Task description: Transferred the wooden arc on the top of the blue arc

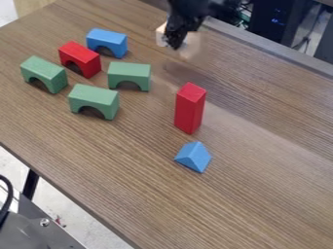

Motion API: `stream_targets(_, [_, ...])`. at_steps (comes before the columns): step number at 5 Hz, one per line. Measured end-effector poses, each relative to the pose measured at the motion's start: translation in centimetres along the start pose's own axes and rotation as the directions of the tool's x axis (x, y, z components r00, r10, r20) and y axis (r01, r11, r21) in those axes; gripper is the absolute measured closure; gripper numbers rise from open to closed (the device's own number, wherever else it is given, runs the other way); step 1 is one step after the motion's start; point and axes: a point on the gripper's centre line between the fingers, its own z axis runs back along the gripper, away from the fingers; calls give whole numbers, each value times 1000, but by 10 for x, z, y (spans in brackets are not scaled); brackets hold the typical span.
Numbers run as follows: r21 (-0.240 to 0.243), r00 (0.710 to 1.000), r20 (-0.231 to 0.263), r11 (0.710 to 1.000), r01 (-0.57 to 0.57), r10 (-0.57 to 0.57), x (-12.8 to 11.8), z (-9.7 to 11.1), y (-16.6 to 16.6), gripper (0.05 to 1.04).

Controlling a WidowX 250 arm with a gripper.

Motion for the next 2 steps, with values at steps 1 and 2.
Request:
stream_targets(1, [-28,1000,9,999,-19,19,8,15,2,519])
stream_targets(2, [2,998,37,999,-50,50,20,7,16,519])
